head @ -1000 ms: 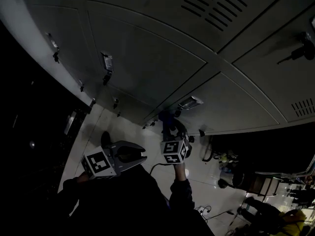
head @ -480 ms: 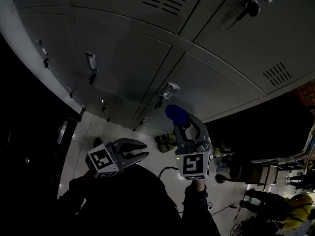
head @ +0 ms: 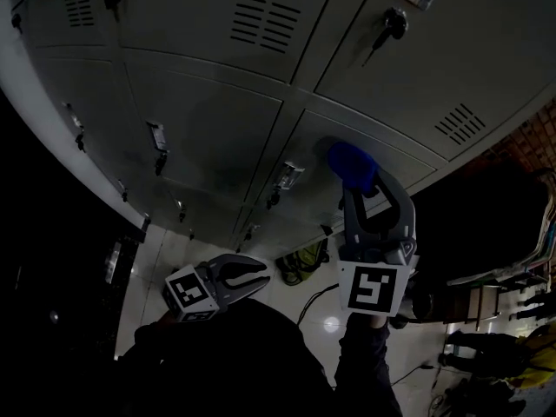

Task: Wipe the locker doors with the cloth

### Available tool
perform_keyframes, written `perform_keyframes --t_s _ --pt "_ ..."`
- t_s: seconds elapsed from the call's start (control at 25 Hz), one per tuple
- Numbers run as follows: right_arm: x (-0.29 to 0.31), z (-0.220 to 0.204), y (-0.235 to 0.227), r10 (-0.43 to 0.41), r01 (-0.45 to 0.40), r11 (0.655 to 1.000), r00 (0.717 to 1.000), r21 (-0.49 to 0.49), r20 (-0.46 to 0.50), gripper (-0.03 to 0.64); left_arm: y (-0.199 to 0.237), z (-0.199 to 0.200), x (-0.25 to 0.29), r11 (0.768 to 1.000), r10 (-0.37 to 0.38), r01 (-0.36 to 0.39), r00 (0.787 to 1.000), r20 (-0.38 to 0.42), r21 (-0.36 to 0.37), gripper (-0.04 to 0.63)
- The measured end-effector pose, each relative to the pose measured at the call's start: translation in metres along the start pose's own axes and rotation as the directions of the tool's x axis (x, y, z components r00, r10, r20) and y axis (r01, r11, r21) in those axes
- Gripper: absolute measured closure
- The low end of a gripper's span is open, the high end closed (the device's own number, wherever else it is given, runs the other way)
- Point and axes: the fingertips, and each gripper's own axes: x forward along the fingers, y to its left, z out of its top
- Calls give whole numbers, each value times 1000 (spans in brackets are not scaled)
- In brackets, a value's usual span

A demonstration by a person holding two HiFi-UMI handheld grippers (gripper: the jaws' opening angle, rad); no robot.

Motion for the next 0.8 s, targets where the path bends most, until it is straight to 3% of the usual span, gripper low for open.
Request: perform_keyframes --t_s 0.4,0.8 --pt "15 -6 -7 -82 83 996 996 22 -35 491 23 0 -22 1000 20 -20 1000 8 -14 523" --pt "23 -60 50 33 -23 992 996 123 -84 488 16 -17 -15 999 1 -3 999 -43 -53 523"
